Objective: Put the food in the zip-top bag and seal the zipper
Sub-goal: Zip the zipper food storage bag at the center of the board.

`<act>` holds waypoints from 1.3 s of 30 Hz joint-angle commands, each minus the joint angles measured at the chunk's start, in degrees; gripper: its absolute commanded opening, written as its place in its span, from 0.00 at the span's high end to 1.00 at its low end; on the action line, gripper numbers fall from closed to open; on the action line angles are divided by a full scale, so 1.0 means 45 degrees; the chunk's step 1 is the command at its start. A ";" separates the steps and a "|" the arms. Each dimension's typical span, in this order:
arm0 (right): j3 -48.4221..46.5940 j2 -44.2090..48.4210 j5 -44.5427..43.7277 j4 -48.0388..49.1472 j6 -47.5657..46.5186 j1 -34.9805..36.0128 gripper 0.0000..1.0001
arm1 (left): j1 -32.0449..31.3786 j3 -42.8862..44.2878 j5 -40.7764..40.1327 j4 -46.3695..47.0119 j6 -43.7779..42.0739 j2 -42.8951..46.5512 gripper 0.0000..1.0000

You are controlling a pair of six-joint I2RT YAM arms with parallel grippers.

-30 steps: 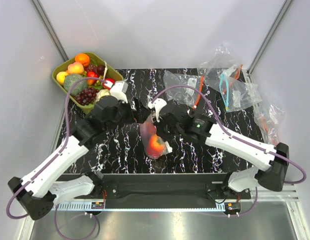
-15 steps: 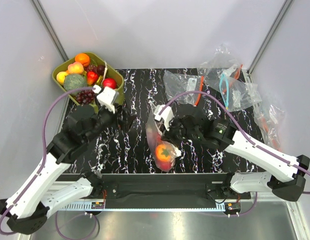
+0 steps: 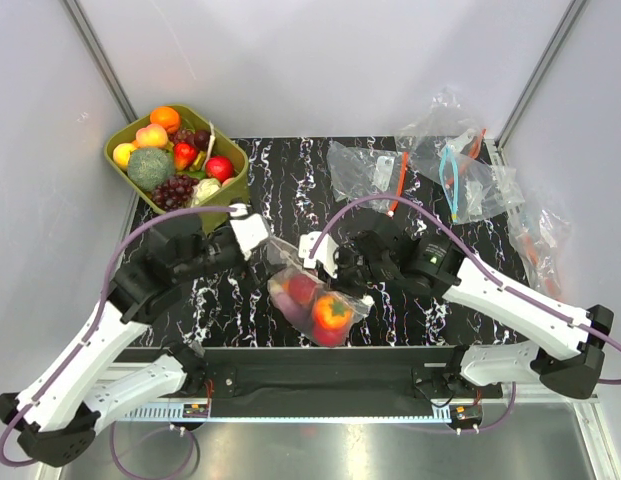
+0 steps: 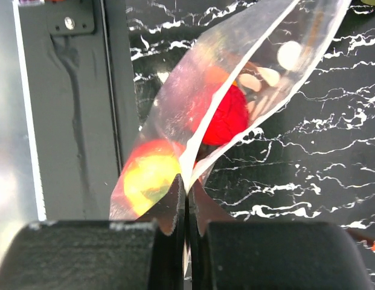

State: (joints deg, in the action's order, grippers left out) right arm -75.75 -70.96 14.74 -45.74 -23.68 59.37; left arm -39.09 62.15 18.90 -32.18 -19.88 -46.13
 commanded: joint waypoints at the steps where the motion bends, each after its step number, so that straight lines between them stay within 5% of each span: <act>1: -0.0648 -0.0051 0.0299 0.0124 -0.1299 0.0067 1.00 | -0.0004 0.0992 0.2596 -0.1185 -0.2065 -0.0625 0.01; 16: 0.0172 0.0084 -0.1088 0.1235 -0.2394 0.0067 1.00 | -0.0004 0.2439 0.4491 -0.2789 -0.3024 -0.3594 0.02; 19: 0.0406 0.0338 -0.1147 0.1588 -0.2374 0.0048 1.00 | -0.0004 0.2244 0.4493 -0.2381 -0.2790 -0.3888 0.16; 24: 0.0719 0.0456 -0.1362 0.2057 -0.2218 0.0048 0.99 | -0.0004 0.2029 0.3985 -0.2066 -0.2575 -0.4085 0.64; 30: 0.1343 0.0787 -0.1401 0.2896 -0.1867 0.0029 0.96 | -0.0004 0.1600 0.4023 -0.1989 -0.2516 -0.4085 0.89; 32: 0.1615 0.0944 -0.1731 0.3404 -0.1633 0.0048 0.92 | -0.0004 0.1521 0.3946 -0.1969 -0.2458 -0.4007 1.00; 33: 0.1675 0.1022 -0.1888 0.3754 -0.1516 0.0048 0.85 | -0.0004 0.1482 0.3888 -0.1930 -0.2438 -0.3949 1.00; 34: 0.1773 0.1196 -0.2411 0.3989 -0.1283 0.0048 0.60 | 0.0015 0.1308 0.3829 -0.1737 -0.2361 -0.3794 1.00; 39: 0.2827 0.2037 -0.2689 0.5395 -0.0306 -0.0030 0.35 | -0.0004 0.1170 0.3263 -0.1325 -0.1639 -0.3499 1.00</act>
State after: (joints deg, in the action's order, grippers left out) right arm -63.99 -65.84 4.97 -31.31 -28.71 59.31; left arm -39.09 67.70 35.51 -42.00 -29.41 -63.72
